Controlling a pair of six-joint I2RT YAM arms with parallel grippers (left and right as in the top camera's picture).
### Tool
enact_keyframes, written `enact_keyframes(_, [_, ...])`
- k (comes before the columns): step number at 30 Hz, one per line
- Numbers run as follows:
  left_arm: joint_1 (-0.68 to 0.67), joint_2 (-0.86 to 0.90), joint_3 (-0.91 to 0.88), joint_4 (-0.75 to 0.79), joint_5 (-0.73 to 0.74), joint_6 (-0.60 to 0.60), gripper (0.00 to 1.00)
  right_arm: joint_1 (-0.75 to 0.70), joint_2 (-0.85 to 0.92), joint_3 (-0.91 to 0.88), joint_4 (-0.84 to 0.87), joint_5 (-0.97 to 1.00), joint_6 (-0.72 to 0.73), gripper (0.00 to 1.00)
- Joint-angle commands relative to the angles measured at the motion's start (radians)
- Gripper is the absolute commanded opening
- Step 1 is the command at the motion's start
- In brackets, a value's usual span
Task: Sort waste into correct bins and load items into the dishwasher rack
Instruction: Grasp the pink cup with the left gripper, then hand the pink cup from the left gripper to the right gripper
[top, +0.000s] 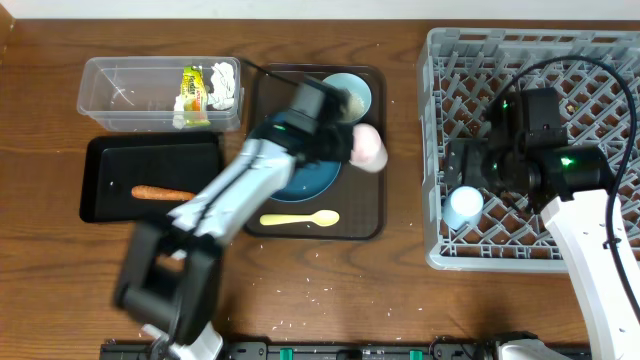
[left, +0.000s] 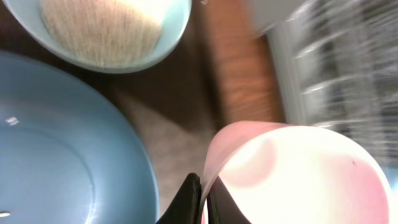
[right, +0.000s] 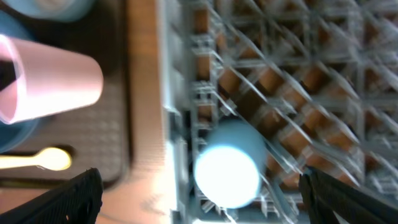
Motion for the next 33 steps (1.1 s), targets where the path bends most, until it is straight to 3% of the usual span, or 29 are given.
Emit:
enact_keyframes(1, [0.122, -0.122, 0.034, -0.007, 0.383, -0.035, 0.06, -0.009, -0.006, 0.012, 0.092, -0.262, -0.109, 0.99])
enact_keyframes(6, [0.293, -0.181, 0.034, -0.014, 0.804, -0.036, 0.06, 0.005, -0.006, 0.012, 0.301, -0.571, -0.174, 0.99])
enact_keyframes(13, [0.386, -0.186, 0.034, -0.013, 1.119, -0.081, 0.06, 0.045, -0.006, 0.012, 0.566, -0.859, -0.2, 0.99])
enact_keyframes(28, [0.386, -0.186, 0.034, -0.007, 1.173, -0.152, 0.06, 0.216, 0.023, 0.012, 0.694, -0.948, -0.266, 0.99])
enact_keyframes(33, [0.386, -0.186, 0.034, -0.006, 1.173, -0.159, 0.06, 0.252, 0.048, 0.012, 0.708, -0.948, -0.267, 0.91])
